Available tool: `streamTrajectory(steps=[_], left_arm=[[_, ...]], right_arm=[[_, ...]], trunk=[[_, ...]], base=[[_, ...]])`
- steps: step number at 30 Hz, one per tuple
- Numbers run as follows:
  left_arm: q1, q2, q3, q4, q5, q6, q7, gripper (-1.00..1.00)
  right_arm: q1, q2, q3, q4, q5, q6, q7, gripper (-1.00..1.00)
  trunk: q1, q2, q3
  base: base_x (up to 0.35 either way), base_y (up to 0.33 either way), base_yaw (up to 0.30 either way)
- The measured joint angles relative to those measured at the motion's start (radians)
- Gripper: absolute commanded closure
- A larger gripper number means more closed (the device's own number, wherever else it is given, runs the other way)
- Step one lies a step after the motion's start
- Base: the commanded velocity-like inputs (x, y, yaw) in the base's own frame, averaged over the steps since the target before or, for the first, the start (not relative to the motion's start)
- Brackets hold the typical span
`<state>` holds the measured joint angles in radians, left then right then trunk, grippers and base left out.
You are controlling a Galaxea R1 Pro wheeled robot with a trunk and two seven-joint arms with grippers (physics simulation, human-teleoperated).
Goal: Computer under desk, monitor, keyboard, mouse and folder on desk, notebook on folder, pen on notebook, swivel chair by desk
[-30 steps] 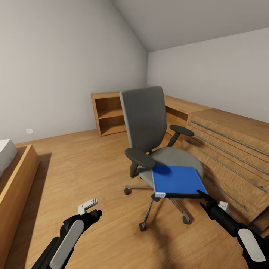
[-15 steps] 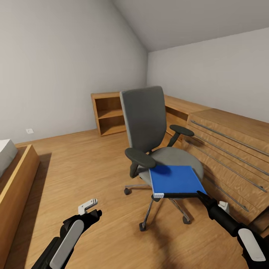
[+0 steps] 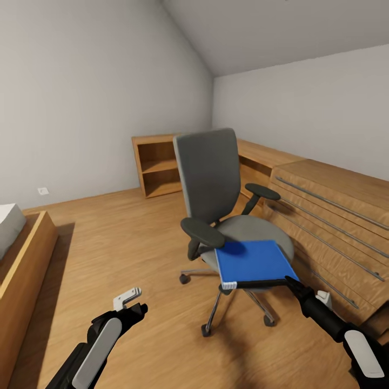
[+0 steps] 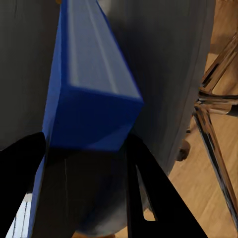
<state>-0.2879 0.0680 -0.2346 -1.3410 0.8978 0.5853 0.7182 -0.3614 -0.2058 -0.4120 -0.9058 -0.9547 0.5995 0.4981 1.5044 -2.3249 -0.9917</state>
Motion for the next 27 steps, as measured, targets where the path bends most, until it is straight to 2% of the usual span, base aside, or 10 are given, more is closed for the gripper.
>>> streamTrajectory(steps=[19,27], left_arm=[[0.000,-0.001,-0.001,0.018,-0.001,-0.001,0.005,-1.00],[0.000,-0.002,-0.001,0.018,-0.001,-0.001,0.005,-1.00]], right_arm=[[0.000,-0.001,-0.006,-0.055,0.002,0.000,0.007,1.00],[0.000,-0.002,-0.008,-0.055,0.004,-0.001,0.005,1.00]], trunk=[[-0.073,0.133,0.060],[-0.103,0.189,0.085]], base=[[-0.001,0.000,0.000],[-0.215,-0.017,0.000]])
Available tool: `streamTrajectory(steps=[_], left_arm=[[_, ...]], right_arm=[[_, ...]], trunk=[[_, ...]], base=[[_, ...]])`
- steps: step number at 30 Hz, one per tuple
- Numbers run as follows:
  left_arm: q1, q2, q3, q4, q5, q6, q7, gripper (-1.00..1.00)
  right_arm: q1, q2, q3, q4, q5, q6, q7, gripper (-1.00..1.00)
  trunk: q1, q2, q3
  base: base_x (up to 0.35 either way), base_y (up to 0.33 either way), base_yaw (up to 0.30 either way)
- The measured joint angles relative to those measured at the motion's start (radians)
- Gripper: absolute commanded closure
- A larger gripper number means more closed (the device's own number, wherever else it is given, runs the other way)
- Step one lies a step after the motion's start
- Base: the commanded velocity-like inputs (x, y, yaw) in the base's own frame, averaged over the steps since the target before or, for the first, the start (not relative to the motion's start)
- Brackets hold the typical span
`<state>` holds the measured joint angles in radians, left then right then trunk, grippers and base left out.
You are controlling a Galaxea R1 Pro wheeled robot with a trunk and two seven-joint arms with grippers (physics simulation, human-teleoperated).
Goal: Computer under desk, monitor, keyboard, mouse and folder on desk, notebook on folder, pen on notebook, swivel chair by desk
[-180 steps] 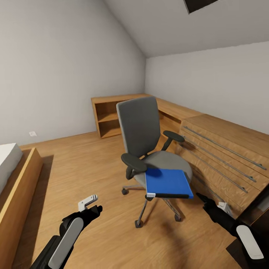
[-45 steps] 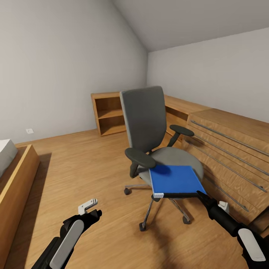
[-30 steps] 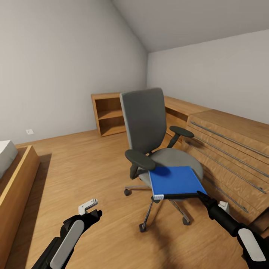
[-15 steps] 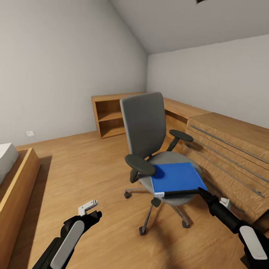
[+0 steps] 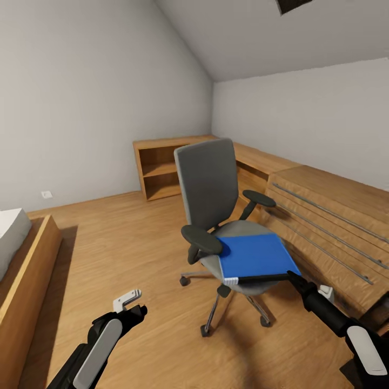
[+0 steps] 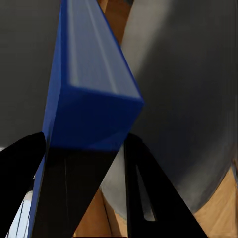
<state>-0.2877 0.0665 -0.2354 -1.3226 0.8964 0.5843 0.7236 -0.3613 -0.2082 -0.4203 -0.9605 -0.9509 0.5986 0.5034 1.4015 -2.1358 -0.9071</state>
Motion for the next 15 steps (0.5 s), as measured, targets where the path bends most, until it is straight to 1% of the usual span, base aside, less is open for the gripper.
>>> streamTrajectory(steps=[3,6,10,15], left_arm=[[0.000,0.000,0.000,0.000,0.000,0.000,-0.001,-1.00],[0.000,0.000,0.000,0.000,0.000,0.000,-0.001,-1.00],[0.000,0.000,0.000,0.000,0.000,0.000,-0.001,-1.00],[0.000,0.000,-0.001,0.000,0.000,0.000,-0.001,-1.00]], right_arm=[[0.000,0.000,-0.002,0.000,0.001,0.000,-0.001,1.00],[0.000,-0.001,-0.002,0.001,0.002,-0.001,-0.003,1.00],[0.000,-0.001,-0.005,0.001,0.002,-0.001,-0.004,1.00],[0.000,-0.002,-0.014,0.002,0.003,-0.010,-0.007,1.00]], trunk=[[-0.011,0.021,0.009],[-0.023,0.042,0.019],[-0.039,0.070,0.031],[-0.058,0.105,0.047]], base=[[-0.316,-0.105,0.000],[-0.195,-0.077,0.000],[-0.070,-0.028,0.000],[-0.015,-0.006,0.000]])
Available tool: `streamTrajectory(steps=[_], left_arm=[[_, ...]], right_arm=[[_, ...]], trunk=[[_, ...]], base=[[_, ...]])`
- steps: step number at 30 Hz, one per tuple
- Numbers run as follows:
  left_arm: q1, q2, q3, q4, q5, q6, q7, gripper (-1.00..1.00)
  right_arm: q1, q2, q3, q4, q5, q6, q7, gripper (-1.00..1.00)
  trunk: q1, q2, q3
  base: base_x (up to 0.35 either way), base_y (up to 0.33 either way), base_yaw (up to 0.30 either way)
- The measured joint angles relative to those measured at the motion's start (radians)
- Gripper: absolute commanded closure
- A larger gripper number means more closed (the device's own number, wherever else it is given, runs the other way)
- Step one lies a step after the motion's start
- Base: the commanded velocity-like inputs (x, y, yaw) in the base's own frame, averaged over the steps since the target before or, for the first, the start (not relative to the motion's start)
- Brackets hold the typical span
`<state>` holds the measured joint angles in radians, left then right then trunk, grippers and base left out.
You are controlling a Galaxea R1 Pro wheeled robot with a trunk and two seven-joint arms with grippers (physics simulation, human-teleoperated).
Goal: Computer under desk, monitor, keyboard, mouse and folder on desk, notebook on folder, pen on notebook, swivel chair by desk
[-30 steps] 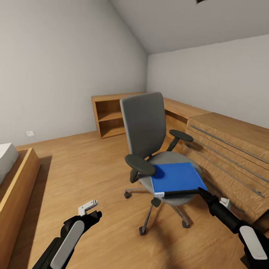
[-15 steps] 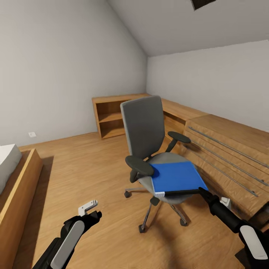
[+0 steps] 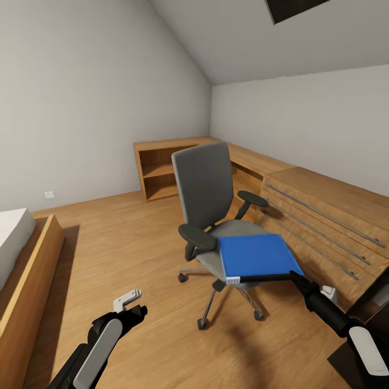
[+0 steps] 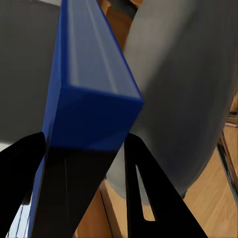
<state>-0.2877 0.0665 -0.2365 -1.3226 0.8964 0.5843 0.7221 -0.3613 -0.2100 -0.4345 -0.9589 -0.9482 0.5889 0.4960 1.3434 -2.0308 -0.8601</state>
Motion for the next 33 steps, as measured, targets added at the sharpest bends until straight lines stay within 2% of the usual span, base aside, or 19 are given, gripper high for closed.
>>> streamTrajectory(steps=[11,13,16,17,19,20,23,25,27,28,29,31,33], left_arm=[[0.000,0.000,0.000,0.002,0.001,0.000,0.000,-1.00],[0.000,0.000,-0.002,0.020,0.001,0.000,-0.001,-1.00],[-0.001,-0.001,-0.003,0.102,-0.002,-0.001,-0.003,-1.00],[-0.001,-0.001,-0.003,0.139,-0.004,-0.001,-0.003,-1.00],[-0.001,0.000,-0.003,0.149,-0.005,-0.001,-0.003,-1.00],[-0.001,0.000,-0.003,0.157,-0.005,-0.002,-0.003,-1.00],[-0.001,-0.001,-0.003,0.160,-0.005,-0.002,-0.003,-1.00],[-0.001,-0.001,-0.003,0.162,-0.005,-0.002,-0.003,-1.00],[-0.001,-0.001,-0.003,0.166,-0.005,-0.002,-0.003,-1.00],[-0.001,-0.002,-0.003,0.168,-0.005,-0.003,-0.003,-1.00],[-0.001,-0.002,-0.003,0.169,-0.006,-0.003,-0.003,-1.00],[-0.001,-0.002,-0.003,0.169,-0.010,-0.003,-0.003,-1.00],[-0.001,-0.003,-0.003,0.170,-0.015,-0.003,-0.003,-1.00]], right_arm=[[0.000,0.001,-0.008,0.000,0.003,-0.096,-0.032,1.00],[0.000,0.003,0.000,-0.001,0.007,-0.161,-0.036,1.00],[0.000,0.003,0.030,-0.003,0.022,-0.277,-0.036,1.00],[0.000,0.003,0.075,-0.020,0.029,-0.349,-0.031,1.00],[0.000,0.003,0.098,-0.051,0.032,-0.374,-0.031,1.00],[0.002,0.007,0.115,-0.104,0.031,-0.390,-0.030,1.00],[0.007,0.022,0.121,-0.196,0.042,-0.396,-0.035,1.00],[0.022,0.040,0.122,-0.271,0.075,-0.395,-0.045,1.00],[0.053,0.070,0.122,-0.356,0.125,-0.394,-0.077,1.00],[0.089,0.102,0.122,-0.446,0.177,-0.390,-0.142,1.00],[0.111,0.119,0.122,-0.507,0.210,-0.380,-0.196,1.00],[0.137,0.133,0.123,-0.561,0.241,-0.348,-0.257,1.00],[0.152,0.141,0.122,-0.587,0.256,-0.296,-0.289,1.00]], trunk=[[-0.042,0.077,0.034],[-0.050,0.091,0.041],[-0.061,0.112,0.050],[-0.065,0.119,0.053],[-0.073,0.133,0.060],[-0.077,0.140,0.063],[-0.088,0.161,0.072],[-0.096,0.175,0.078],[-0.104,0.189,0.085],[-0.107,0.196,0.088],[-0.111,0.203,0.091],[-0.119,0.217,0.097],[-0.127,0.231,0.103]], base=[[-0.001,-0.001,0.000],[0.000,0.000,0.000],[0.000,0.000,0.000],[0.000,0.000,0.000],[0.000,0.000,0.000],[0.000,0.000,0.000],[0.000,0.000,0.000],[0.000,0.000,0.000],[0.000,0.000,0.000],[0.000,0.000,0.000],[0.000,0.000,0.000],[0.000,0.000,0.000],[0.000,0.000,0.000]])
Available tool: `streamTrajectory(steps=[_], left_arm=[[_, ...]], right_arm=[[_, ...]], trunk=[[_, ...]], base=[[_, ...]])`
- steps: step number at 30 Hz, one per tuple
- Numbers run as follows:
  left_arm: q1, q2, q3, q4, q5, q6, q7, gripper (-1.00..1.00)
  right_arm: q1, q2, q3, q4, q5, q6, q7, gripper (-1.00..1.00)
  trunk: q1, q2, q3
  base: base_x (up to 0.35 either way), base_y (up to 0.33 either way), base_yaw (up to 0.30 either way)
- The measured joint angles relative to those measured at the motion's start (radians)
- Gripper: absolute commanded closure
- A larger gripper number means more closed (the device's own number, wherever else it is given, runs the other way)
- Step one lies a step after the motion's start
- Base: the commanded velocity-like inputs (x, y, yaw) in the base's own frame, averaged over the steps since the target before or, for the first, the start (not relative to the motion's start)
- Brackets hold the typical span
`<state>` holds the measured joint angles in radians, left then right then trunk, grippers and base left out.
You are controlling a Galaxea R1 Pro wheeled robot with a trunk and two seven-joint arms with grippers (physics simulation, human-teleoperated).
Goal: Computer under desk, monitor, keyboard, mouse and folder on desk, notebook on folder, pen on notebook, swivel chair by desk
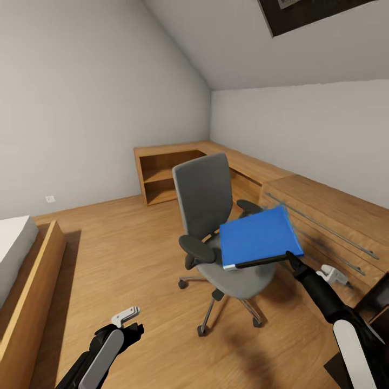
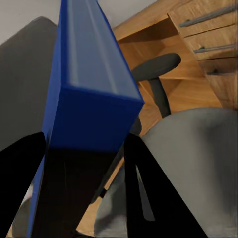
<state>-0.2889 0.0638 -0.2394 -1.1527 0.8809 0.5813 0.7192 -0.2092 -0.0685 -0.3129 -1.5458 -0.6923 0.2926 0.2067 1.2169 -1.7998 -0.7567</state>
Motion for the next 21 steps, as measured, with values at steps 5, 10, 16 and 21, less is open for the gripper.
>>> streamTrajectory(steps=[5,10,16,21], left_arm=[[0.000,-0.002,0.000,0.000,-0.010,0.000,0.000,-1.00],[0.000,-0.011,0.000,0.001,-0.013,0.000,0.000,-1.00],[0.000,-0.014,0.000,0.002,-0.012,0.000,0.000,-1.00],[0.000,-0.014,0.000,0.002,-0.012,0.000,0.000,-1.00]], right_arm=[[0.014,0.009,-0.036,-0.022,-0.005,0.075,0.005,1.00],[0.020,0.010,-0.067,-0.022,-0.062,0.091,0.170,1.00],[0.024,0.010,-0.137,-0.020,-0.105,0.170,0.302,1.00],[0.024,0.011,-0.142,-0.019,-0.113,0.205,0.309,1.00]], trunk=[[-0.019,0.035,0.016],[-0.038,0.070,0.031],[-0.061,0.112,0.050],[-0.081,0.147,0.066]], base=[[0.000,0.000,0.000],[0.000,0.000,0.000],[0.000,0.000,0.000],[0.000,0.000,0.000]])
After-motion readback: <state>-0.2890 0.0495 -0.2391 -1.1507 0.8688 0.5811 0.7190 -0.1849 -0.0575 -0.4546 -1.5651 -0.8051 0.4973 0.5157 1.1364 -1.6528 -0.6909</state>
